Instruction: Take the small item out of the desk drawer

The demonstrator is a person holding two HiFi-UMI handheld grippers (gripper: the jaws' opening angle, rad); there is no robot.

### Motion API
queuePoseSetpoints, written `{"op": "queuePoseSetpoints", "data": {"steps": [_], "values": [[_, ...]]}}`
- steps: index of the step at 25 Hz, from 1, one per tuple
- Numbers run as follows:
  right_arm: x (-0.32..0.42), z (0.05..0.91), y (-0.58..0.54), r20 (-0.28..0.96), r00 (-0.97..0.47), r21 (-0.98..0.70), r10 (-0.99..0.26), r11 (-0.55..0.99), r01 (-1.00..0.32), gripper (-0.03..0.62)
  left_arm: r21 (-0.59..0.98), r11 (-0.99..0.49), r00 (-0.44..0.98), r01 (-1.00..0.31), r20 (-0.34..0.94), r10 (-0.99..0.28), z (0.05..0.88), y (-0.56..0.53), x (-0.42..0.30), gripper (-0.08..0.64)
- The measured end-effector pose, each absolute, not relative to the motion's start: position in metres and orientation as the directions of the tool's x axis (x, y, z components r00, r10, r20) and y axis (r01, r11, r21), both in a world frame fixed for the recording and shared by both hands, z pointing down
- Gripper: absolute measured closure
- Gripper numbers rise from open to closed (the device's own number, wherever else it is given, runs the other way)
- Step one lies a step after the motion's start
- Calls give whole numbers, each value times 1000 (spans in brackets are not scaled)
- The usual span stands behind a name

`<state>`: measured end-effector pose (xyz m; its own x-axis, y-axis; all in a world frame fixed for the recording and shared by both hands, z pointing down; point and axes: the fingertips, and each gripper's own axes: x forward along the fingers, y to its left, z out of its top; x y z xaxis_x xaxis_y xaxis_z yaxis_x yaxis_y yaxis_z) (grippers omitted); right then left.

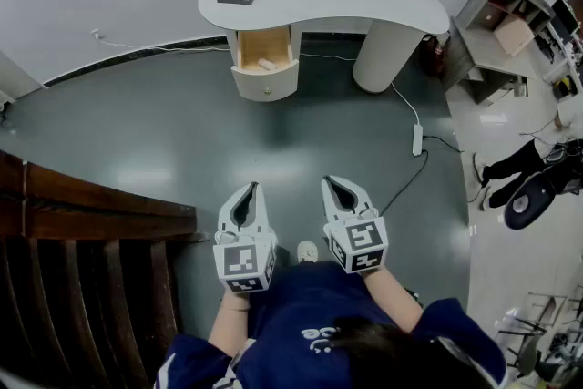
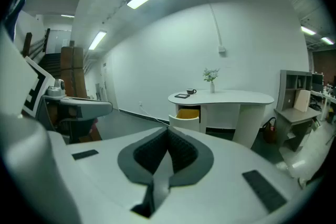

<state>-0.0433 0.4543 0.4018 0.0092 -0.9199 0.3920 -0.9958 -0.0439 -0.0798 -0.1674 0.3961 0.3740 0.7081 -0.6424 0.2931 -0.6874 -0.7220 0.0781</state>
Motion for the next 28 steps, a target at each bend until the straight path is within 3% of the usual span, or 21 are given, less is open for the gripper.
{"op": "queuePoseSetpoints", "data": {"steps": [28], "values": [[-60, 399, 358, 351, 138, -72, -926, -174, -982, 584, 108, -776, 772, -621, 254, -582, 382, 282, -197, 557]]}}
